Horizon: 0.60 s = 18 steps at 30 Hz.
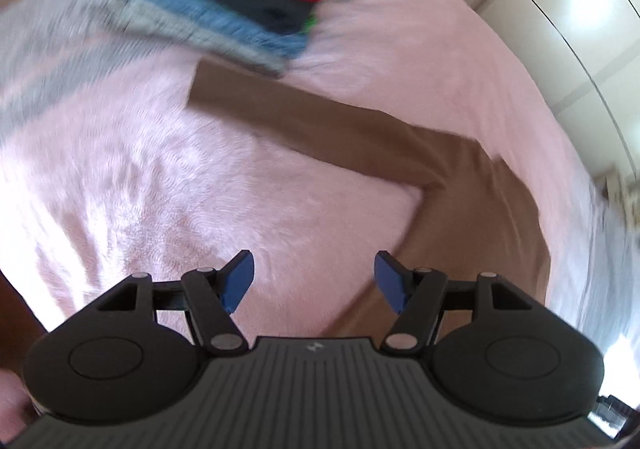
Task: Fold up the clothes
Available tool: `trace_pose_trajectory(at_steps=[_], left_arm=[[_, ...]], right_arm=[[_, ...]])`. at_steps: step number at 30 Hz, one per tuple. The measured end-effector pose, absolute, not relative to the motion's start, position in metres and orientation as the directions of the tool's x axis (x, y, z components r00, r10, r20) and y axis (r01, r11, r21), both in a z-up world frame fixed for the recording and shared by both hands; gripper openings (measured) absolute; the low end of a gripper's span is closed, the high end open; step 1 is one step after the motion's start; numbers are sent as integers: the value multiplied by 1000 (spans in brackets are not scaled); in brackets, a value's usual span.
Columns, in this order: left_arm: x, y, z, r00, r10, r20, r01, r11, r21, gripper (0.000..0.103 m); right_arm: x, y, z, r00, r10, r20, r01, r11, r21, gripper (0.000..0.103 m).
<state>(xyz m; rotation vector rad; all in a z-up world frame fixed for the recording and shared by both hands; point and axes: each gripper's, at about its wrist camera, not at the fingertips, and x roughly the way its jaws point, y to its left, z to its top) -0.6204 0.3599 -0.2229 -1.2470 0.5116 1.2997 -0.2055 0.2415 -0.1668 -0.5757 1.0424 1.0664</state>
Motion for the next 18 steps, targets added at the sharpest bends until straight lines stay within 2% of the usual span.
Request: trace_pose_trajectory(at_steps=[8, 13, 16, 18], left_arm=[[-649, 438, -301, 262, 540, -800, -778, -372, -506, 60], [-659, 474, -350, 266, 562, -783, -668, -478, -570, 57], [-664, 485, -371, 241, 585, -774, -623, -518, -586, 48], [-664, 490, -377, 213, 611, -762, -624, -516, -587, 35]], right_arm=[[-173, 246, -230, 159, 317, -935, -828, 559, 49, 89], [-159, 243, -265, 156, 278, -948, -758, 649, 65, 89], [-152, 243, -278, 150, 273, -950, -731, 678, 80, 89], [-147, 243, -286, 140, 271, -952, -728, 680, 87, 89]])
